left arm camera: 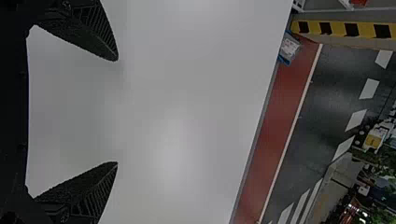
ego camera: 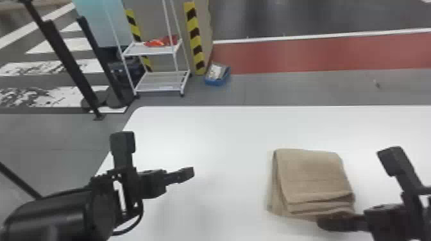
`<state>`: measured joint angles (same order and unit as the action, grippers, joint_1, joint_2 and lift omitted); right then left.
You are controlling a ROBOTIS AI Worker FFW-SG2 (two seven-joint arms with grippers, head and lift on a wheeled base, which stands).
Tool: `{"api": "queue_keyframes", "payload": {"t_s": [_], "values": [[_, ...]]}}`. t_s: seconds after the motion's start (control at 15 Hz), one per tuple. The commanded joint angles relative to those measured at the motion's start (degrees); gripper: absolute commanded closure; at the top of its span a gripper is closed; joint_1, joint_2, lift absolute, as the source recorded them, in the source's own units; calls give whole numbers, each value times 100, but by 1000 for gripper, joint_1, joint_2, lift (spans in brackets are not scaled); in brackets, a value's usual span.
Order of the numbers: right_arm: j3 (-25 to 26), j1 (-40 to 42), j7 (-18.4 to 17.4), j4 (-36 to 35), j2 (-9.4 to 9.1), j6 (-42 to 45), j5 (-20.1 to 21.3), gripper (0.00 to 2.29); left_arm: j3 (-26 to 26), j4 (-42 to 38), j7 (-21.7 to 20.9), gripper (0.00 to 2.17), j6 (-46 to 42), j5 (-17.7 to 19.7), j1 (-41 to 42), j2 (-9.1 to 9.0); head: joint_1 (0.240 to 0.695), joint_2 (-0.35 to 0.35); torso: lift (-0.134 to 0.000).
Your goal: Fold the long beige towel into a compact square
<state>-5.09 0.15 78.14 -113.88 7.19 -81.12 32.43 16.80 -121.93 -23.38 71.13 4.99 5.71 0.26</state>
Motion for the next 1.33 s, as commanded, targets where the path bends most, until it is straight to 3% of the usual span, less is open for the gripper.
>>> {"api": "queue_keyframes", "payload": {"t_s": [0.0, 0.27, 0.53, 0.8, 1.27], "values": [[175, 20, 19, -170, 19, -5, -35, 2047, -10, -15, 0, 87, 3, -7, 9, -41, 695, 172, -124], [527, 152, 19, -829, 37, -234, -484, 2047, -19, -24, 0, 87, 3, -15, 9, -41, 695, 153, -124], [1230, -279, 19, -513, -156, -216, -1072, 2047, -81, -33, 9, 87, 3, -24, 9, -41, 695, 139, -124], [1247, -446, 19, 261, -148, 153, -1037, 2047, -72, -33, 9, 87, 3, -24, 17, -41, 695, 113, -124], [1160, -305, 19, 445, -95, 311, -870, 2047, -63, -24, 0, 87, 3, -24, 17, -41, 695, 107, -124]]}}
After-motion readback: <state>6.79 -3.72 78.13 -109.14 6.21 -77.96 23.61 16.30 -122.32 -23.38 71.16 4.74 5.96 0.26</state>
